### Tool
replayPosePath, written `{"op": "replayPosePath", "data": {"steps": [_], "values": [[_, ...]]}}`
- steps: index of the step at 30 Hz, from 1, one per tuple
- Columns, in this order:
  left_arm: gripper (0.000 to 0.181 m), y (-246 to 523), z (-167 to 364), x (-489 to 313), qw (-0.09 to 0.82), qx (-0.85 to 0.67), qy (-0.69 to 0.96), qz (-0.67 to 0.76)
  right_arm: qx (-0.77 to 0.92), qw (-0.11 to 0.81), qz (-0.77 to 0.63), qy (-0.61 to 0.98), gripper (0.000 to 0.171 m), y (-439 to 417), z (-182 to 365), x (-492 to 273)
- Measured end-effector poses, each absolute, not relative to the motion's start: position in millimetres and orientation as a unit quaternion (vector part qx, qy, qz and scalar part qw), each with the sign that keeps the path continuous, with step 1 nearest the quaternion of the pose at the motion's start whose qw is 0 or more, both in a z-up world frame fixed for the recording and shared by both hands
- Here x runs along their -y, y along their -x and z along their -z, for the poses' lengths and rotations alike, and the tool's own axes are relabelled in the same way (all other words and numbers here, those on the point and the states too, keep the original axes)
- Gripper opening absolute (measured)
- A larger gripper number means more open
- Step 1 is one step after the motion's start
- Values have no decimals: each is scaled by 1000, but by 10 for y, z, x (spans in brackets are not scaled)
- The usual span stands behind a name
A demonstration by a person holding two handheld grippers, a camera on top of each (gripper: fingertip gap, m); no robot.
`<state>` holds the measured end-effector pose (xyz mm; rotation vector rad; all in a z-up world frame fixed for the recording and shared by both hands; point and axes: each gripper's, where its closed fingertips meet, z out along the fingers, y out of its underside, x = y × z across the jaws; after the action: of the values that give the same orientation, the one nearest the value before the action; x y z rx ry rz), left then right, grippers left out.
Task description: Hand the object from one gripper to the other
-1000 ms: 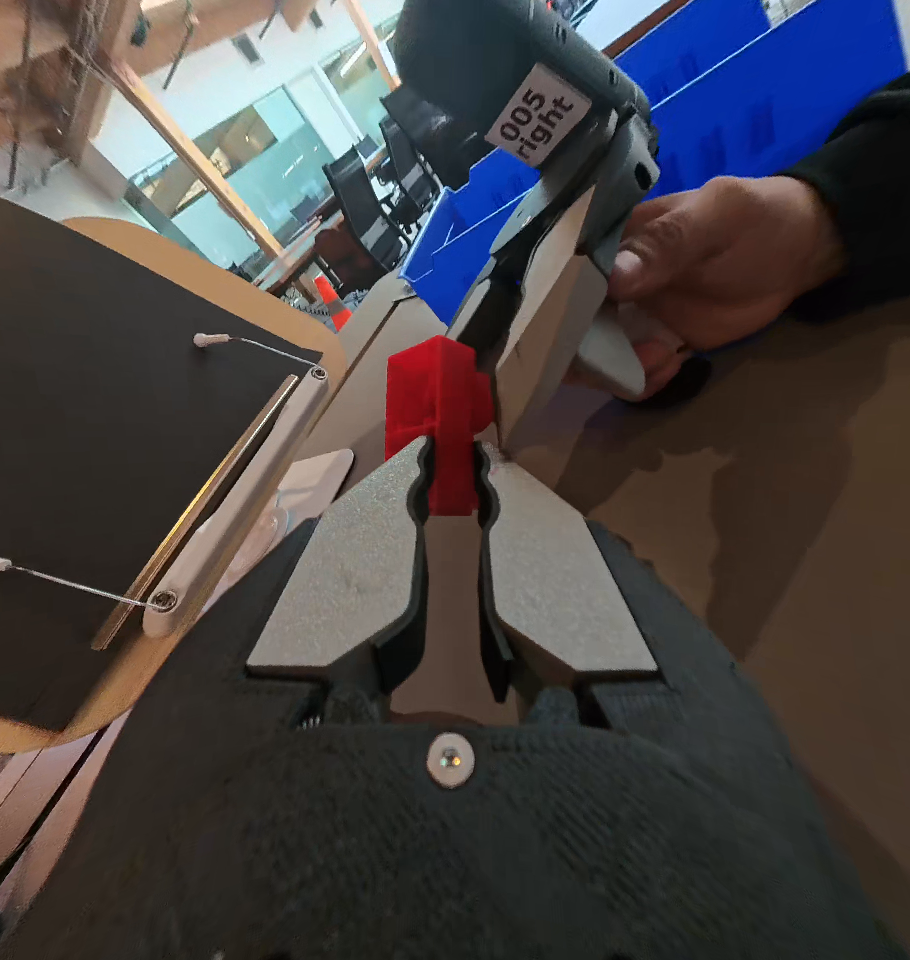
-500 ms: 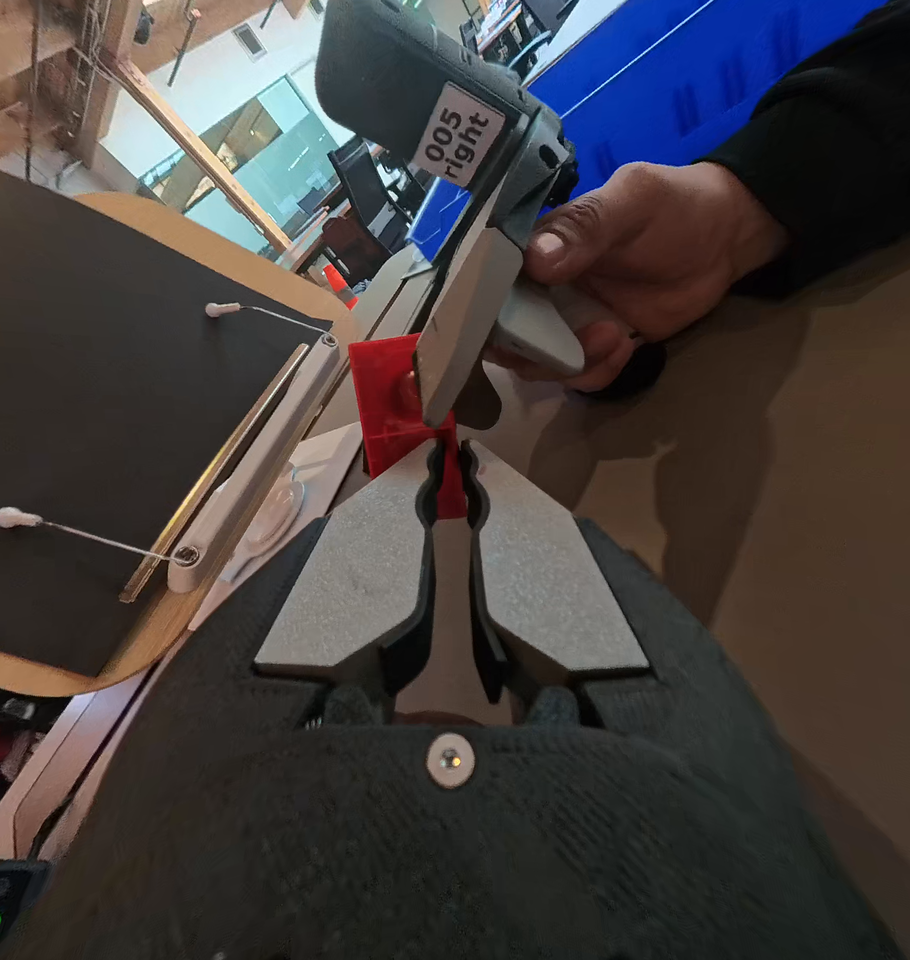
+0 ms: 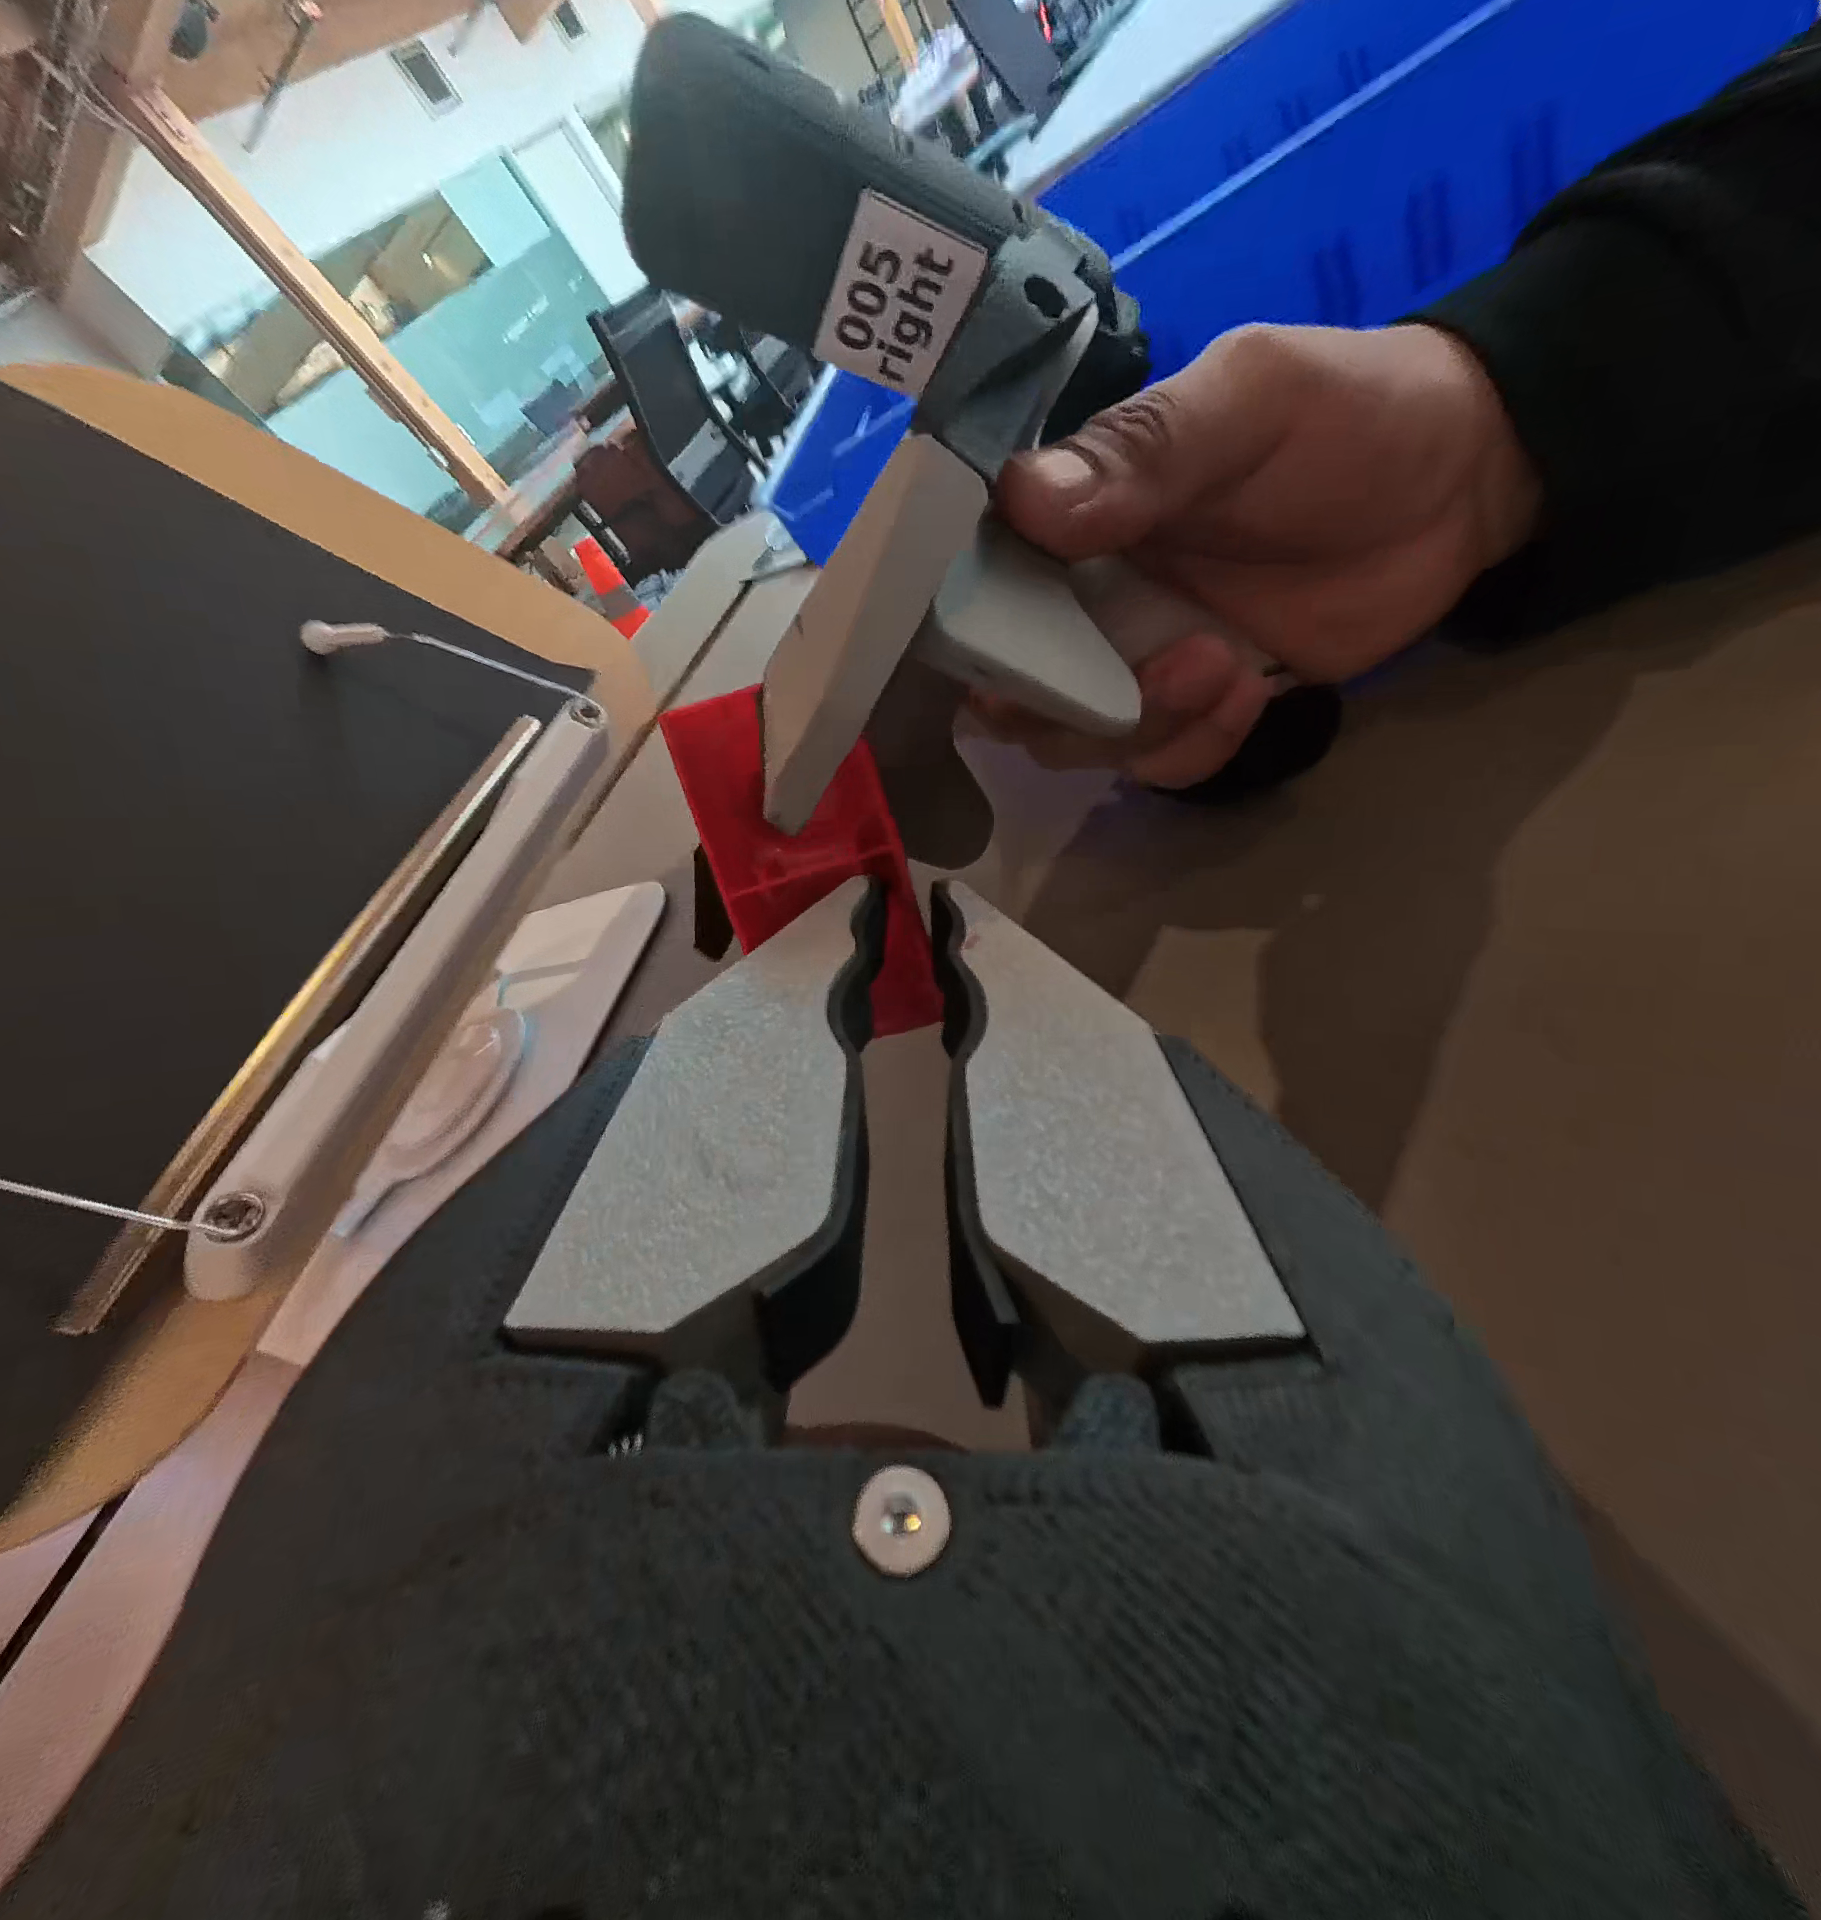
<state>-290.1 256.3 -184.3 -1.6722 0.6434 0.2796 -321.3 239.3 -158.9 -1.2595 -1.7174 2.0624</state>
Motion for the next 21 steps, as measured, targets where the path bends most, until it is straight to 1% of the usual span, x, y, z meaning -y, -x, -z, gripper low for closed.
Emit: {"op": "replayPosePath", "data": {"steps": [2, 4, 6, 10, 12, 15, 18, 21], "values": [[5, 2939, 1863, -2512, 604, -292, 730, -132, 581, 75, -690, 425, 53, 3219, 1635, -2354], [5, 2969, 1882, -2449, 611, -287, 729, -114, 586, 61, -692, 418, 53, 3217, 1633, -2287], [5, 2969, 1900, -2400, 613, -285, 731, -93, 593, 57, -689, 414, 54, 3218, 1654, -2235], [5, 2967, 1910, -2403, 608, -290, 732, -100, 586, 52, -694, 415, 53, 3217, 1655, -2239], [1, 3022, 1973, -2424, 585, -290, 747, -125, 572, 49, -702, 421, 53, 3225, 1641, -2275], [1, 3068, 2005, -2432, 573, -298, 746, -161, 557, 37, -715, 421, 48, 3209, 1609, -2314], [1, 3126, 2029, -2456, 567, -281, 756, -168, 565, 72, -698, 433, 48, 3240, 1643, -2367], [3, 3226, 2050, -2487, 557, -252, 770, -181, 596, 134, -660, 438, 47, 3266, 1702, -2394]]}}
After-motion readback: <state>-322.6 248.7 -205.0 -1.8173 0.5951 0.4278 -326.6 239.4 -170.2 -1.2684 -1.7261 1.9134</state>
